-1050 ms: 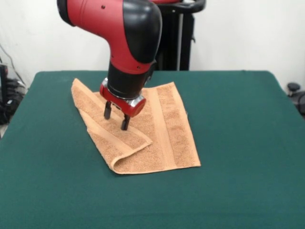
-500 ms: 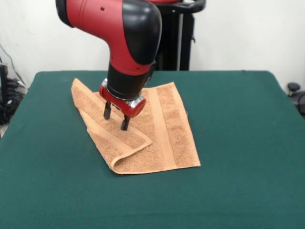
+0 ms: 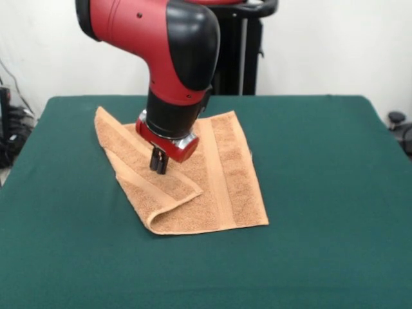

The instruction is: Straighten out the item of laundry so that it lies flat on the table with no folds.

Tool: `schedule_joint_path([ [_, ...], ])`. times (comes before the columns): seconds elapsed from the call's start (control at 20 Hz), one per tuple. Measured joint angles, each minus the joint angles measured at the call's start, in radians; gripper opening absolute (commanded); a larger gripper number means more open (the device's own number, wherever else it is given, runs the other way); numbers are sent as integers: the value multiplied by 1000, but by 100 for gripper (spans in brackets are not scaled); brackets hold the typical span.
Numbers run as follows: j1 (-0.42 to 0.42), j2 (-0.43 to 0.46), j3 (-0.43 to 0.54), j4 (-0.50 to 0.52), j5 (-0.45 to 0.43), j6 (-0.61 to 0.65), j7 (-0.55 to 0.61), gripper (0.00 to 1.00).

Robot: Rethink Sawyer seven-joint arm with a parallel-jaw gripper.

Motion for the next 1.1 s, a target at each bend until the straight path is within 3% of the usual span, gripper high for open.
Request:
schedule_joint_path([
  [0.75, -2, -1, 2, 1, 0, 0, 0, 0],
  [1.1, -45, -13, 27, 2, -18, 0, 0, 0],
])
